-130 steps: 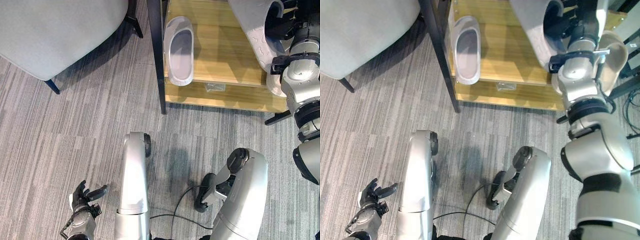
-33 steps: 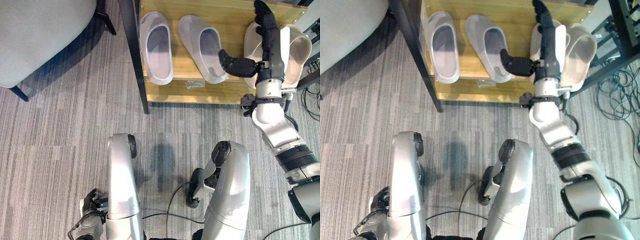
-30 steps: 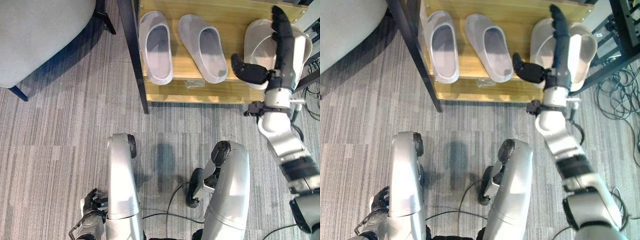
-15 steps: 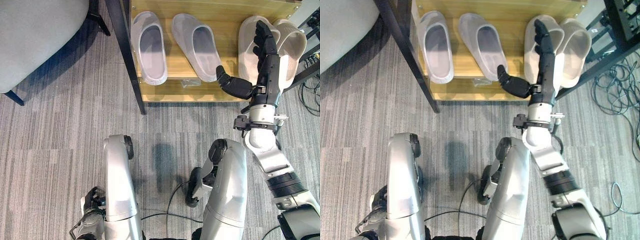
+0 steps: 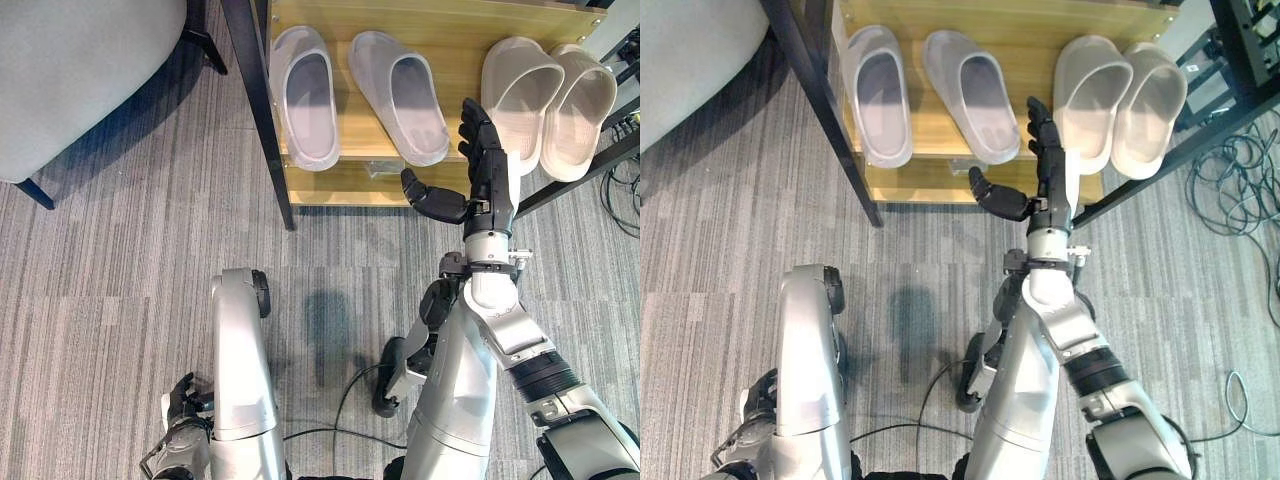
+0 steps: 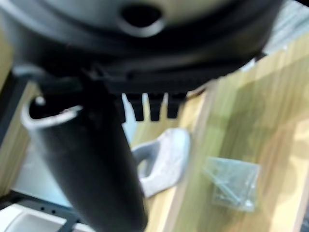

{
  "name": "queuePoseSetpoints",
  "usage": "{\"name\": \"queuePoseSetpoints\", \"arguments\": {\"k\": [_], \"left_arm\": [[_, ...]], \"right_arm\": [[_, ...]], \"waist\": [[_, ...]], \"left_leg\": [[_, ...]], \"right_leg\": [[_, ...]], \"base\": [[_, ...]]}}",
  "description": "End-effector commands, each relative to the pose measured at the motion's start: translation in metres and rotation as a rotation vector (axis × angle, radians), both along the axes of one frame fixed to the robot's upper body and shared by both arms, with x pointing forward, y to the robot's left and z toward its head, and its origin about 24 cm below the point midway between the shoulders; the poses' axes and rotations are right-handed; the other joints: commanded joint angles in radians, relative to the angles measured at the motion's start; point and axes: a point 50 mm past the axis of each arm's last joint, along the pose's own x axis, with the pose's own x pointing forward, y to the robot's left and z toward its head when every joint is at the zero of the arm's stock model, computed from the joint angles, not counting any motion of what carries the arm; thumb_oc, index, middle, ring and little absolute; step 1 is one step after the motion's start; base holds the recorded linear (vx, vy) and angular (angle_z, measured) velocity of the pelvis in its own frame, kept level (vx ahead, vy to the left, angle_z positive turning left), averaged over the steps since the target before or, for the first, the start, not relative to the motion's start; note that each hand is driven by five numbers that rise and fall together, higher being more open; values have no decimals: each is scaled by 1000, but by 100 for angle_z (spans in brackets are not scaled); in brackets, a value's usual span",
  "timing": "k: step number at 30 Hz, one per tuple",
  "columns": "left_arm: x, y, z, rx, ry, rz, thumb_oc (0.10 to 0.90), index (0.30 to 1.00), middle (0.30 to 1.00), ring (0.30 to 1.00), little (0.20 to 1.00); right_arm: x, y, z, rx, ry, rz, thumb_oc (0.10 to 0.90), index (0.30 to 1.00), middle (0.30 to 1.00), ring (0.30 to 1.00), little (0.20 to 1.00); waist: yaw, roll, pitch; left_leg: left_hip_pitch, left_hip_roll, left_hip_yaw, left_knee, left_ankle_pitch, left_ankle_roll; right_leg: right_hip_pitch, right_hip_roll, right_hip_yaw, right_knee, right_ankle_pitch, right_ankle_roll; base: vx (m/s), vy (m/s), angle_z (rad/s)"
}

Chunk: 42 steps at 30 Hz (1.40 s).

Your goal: Arrange the slippers neatly on the shoe rack.

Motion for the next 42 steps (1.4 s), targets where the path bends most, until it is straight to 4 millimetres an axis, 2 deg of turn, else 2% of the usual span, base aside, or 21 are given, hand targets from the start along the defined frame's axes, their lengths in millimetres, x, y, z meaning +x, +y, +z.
{"name": "queuePoseSetpoints", "arguments": {"k": [1, 6, 10, 13, 20, 27, 29, 34, 36, 42], "left_arm": [[11, -5, 6, 19, -61, -35, 800, 900, 900, 900, 900], [7, -2, 5, 28, -51, -32, 800, 900, 900, 900, 900], [7, 1, 6, 40, -53, -34, 800, 900, 900, 900, 900], [10, 5, 10, 62, -61, -30, 800, 900, 900, 900, 900], [10, 8, 11, 69, -66, -20, 800, 900, 900, 900, 900], [7, 10, 9, 65, -52, -20, 800, 900, 900, 900, 900], [8, 9, 10, 65, -58, -31, 800, 900, 900, 900, 900], [11, 9, 11, 56, -66, -42, 800, 900, 900, 900, 900], [12, 10, 11, 47, -69, -45, 800, 900, 900, 900, 900], [7, 11, 8, 24, -54, -34, 800, 900, 900, 900, 900]], "right_arm": [[-15, 5, 66, 54, -344, 35, 800, 900, 900, 900, 900], [-13, 6, 62, 63, -342, 23, 800, 900, 900, 900, 900], [-2, 7, 55, 112, -283, 32, 800, 900, 900, 900, 900], [6, 4, 52, 240, -245, 85, 800, 900, 900, 900, 900], [13, -1, 59, 286, -257, 76, 800, 900, 900, 900, 900], [11, 8, 82, 199, -312, 140, 800, 900, 900, 900, 900], [12, 11, 90, 104, -321, 130, 800, 900, 900, 900, 900], [20, 13, 94, 90, -283, 156, 800, 900, 900, 900, 900], [28, 15, 96, 47, -237, 171, 800, 900, 900, 900, 900], [29, 20, 95, 39, -210, 224, 800, 900, 900, 900, 900]], "waist": [[46, 27, -34], [46, 31, -34], [48, 37, -34], [53, 38, -34], [58, 44, -34], [68, 46, -34], [71, 45, -34], [77, 45, -34], [88, 35, -34], [91, 27, -34]], "left_leg": [[-6, -35, -15, -20, -3, 122], [-6, -36, -16, -17, -2, 122], [-6, -37, -18, -15, 1, 121], [-6, -39, -17, -16, 6, 118], [-6, -40, -17, -21, 9, 117], [-6, -43, -21, -23, 14, 113], [-6, -44, -23, -25, 16, 112], [-6, -46, -25, -26, 18, 111], [-6, -44, -24, -31, 20, 109], [-6, -43, -25, -31, 18, 108]], "right_leg": [[13, 26, 87, -19, -25, -106], [13, 28, 88, -15, -26, -105], [13, 30, 89, -13, -24, -103], [13, 26, 90, -11, -20, -102], [13, 26, 92, -11, -19, -103], [13, 25, 93, -8, -18, -100], [13, 23, 94, -8, -17, -99], [13, 22, 94, -9, -15, -97], [13, 19, 97, -13, -9, -95], [13, 21, 98, -14, -5, -93]], "base": [[0, 0, 0], [0, 0, 0], [-2, 0, 1], [0, 0, 0], [0, 0, 0], [0, 0, 0], [0, 0, 0], [0, 0, 0], [0, 0, 0], [3, 6, 0]]}}
